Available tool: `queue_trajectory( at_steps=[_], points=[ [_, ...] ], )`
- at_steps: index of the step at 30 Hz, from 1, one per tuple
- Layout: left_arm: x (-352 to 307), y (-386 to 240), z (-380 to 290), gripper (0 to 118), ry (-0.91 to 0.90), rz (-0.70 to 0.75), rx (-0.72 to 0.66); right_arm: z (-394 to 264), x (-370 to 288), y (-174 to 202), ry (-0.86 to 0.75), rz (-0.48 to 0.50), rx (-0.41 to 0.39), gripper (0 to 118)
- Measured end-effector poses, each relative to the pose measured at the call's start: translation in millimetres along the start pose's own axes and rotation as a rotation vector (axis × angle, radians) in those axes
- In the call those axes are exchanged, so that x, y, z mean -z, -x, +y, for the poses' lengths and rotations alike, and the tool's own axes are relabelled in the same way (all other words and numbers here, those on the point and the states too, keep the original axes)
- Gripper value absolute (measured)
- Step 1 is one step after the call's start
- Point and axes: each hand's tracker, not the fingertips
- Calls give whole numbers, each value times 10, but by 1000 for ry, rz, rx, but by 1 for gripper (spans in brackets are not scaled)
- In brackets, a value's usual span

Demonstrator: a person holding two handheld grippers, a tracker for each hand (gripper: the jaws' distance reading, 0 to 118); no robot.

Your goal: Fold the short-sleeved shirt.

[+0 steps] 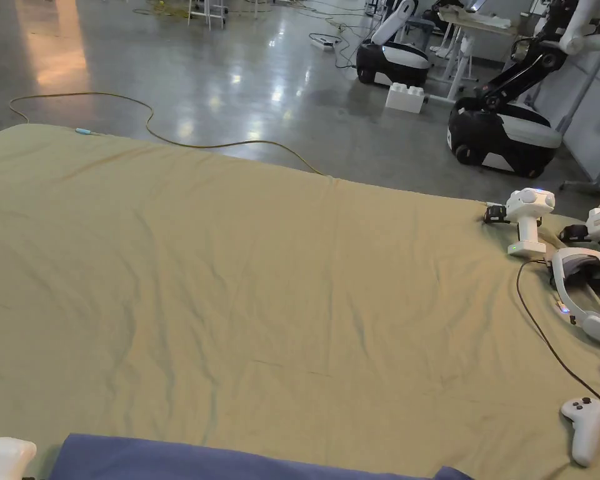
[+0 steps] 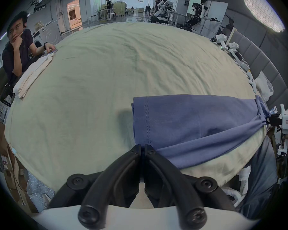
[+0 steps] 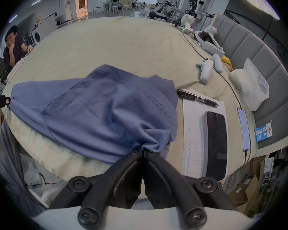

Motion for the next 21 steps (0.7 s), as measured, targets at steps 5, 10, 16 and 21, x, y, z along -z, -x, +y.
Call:
queue_trajectory(
  at_steps=[5, 10, 16, 21],
  points=[
    [-117, -5, 98, 48, -21, 55, -21, 90, -105, 26, -4, -33, -23, 66],
    [-384, -91, 292, 51, -196, -8, -41, 369, -529, 38, -203, -115, 43, 67],
    [-581, -503, 729, 51, -460, -12, -14, 900, -941, 356, -557, -155, 104, 67],
    [-737, -939, 1103, 51, -695, 69, 4, 1318, -1123, 770, -798, -122, 157, 67]
  ],
)
